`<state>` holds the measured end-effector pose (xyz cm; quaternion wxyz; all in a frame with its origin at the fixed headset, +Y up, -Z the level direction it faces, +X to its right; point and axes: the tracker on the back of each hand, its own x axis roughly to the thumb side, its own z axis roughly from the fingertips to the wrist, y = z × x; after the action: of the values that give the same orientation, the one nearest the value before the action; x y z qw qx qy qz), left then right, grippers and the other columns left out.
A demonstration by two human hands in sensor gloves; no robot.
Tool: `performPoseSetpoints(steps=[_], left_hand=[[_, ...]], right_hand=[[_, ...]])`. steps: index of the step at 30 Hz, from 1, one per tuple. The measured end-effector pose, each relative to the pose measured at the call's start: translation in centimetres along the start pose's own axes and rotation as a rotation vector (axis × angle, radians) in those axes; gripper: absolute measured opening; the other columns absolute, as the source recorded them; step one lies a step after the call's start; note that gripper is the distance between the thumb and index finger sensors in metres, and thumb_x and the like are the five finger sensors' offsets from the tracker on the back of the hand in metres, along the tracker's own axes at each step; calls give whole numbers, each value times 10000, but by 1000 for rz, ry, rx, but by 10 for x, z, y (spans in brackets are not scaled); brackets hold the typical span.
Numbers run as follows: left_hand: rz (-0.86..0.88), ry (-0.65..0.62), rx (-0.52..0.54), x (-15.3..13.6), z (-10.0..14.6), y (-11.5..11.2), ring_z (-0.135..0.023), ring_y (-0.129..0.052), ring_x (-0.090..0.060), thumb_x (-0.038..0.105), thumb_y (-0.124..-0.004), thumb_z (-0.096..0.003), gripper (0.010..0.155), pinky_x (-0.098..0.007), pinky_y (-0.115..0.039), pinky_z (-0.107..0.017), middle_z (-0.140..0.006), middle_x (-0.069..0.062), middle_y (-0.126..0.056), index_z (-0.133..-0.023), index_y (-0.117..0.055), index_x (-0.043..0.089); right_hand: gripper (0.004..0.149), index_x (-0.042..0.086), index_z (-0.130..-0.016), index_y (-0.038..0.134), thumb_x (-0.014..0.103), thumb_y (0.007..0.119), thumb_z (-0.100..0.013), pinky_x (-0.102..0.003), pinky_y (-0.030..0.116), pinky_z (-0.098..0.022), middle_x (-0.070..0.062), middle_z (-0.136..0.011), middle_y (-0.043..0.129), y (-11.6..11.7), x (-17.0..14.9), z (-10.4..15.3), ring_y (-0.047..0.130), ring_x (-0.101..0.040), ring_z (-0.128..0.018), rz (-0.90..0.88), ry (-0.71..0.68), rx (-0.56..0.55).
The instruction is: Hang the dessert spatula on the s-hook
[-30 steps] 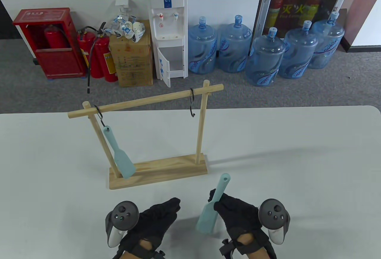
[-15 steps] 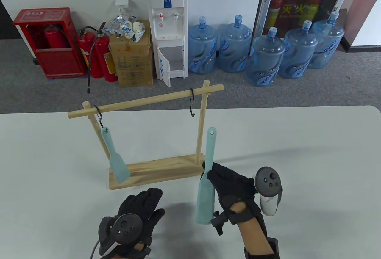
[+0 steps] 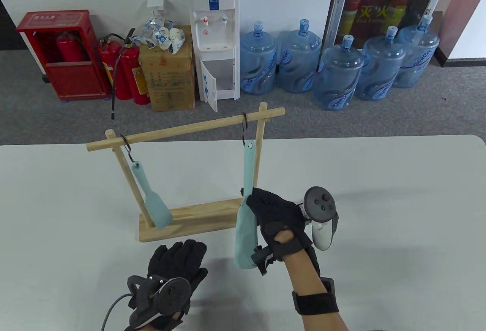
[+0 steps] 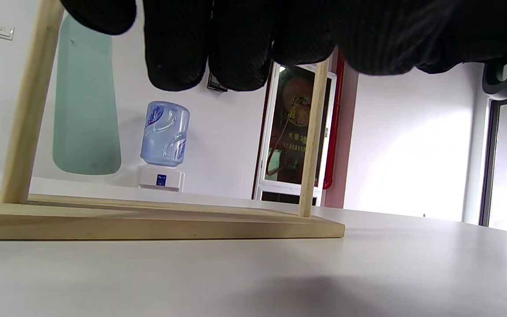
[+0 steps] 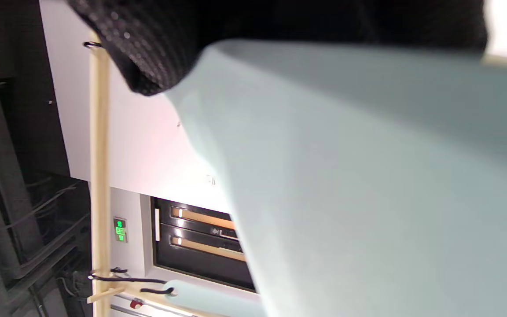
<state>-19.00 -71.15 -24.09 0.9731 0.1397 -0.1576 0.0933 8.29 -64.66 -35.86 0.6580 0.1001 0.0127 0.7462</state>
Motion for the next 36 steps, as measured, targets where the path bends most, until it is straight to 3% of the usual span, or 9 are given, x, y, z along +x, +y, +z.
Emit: performPoseSetpoints(steps=[13,22,27,36], left_hand=[[30,21,-24,-6,-1,-1,-891,-837,-393,518,-762,-468,600,-650,-543,-723,-1031,-59,-815,-1025,-681,310],[32,31,-42,-9,-3,-2,-881,-848,-394,521,-760,-468,594,-647,-556,-717,-1024,-59,-828,-1018,-698,306],[29,38,-50,-10,-4,-2,-885,-846,-393,522,-758,-468,592,-648,-554,-717,-1025,-60,-828,-1016,-700,307],[21,51,-57,-12,-4,-3,-888,-842,-396,531,-749,-469,594,-648,-551,-720,-1029,-62,-824,-1017,-698,308]], right_hand=[[564,101,-931,768,400,784,-453,-539,726,-447,-121,-760,913,10,-41,-24,961,-320,-531,-32,107,59],[706,188,-1067,516,418,796,-461,-645,534,-638,-129,-1050,560,9,-59,-27,676,-431,-924,-52,124,118],[748,236,-1082,433,434,797,-459,-669,448,-678,-123,-1088,423,3,-62,-23,541,-449,-997,65,86,81],[735,219,-1073,480,440,803,-452,-667,428,-683,-127,-1077,419,-11,-49,-1,526,-435,-985,330,-50,-3]])
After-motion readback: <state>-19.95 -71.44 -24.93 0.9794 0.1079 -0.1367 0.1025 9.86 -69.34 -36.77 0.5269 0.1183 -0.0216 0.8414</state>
